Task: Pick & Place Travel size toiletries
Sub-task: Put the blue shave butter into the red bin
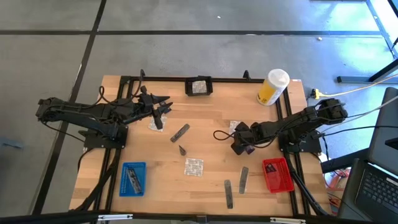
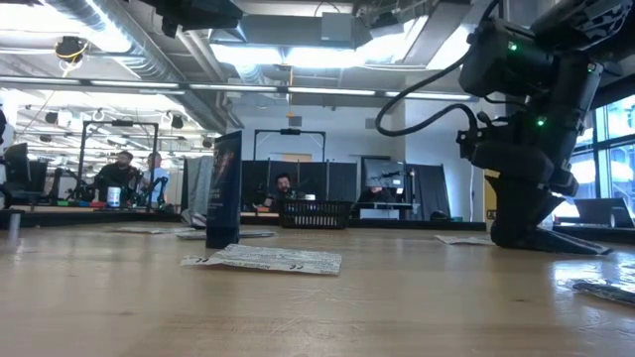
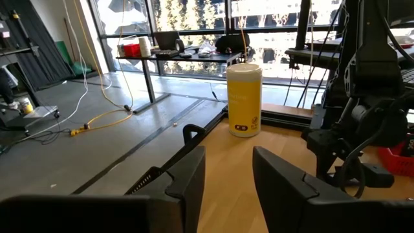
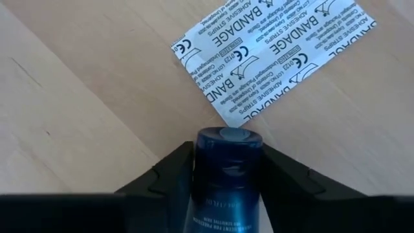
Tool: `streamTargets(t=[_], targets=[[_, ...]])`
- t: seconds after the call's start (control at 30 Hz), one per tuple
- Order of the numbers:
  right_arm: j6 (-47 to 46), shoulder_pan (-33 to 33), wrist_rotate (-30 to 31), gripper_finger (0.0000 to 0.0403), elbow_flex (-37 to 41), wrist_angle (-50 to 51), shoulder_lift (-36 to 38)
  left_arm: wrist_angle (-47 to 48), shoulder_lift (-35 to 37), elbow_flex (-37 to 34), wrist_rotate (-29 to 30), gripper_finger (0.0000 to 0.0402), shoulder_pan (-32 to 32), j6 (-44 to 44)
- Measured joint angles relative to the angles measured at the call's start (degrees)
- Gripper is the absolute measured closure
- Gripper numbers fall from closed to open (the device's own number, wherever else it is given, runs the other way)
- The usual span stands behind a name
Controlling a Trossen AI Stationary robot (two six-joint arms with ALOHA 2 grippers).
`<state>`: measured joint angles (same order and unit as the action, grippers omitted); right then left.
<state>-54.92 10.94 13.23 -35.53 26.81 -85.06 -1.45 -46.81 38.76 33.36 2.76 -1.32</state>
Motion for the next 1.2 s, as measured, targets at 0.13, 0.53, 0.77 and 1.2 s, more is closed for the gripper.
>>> streamTargets(t=[0.13, 0.53, 0.77, 1.2], targets=[[-0.10, 0.00, -0.05, 0.0260, 0.00, 0.06, 0.00, 0.00, 0.00, 0.01, 0.00, 0.0278, 0.01, 0.00], [-0.09, 0.00, -0.70, 0.0238, 0.00, -0.26, -0.02, 0.00, 0.00, 0.00, 0.00, 0.0278, 0.01, 0.00], [-0.09, 0.00, -0.98, 0.0279, -0.06, -0.03, -0.02, 0.00, 0.00, 0.00, 0.00, 0.0277, 0.01, 0.00], [-0.85, 0.59, -4.07, 0.0248, -1.84, 0.02, -0.26, 0.00, 0.00, 0.01, 0.00, 0.0277, 0.02, -0.01]])
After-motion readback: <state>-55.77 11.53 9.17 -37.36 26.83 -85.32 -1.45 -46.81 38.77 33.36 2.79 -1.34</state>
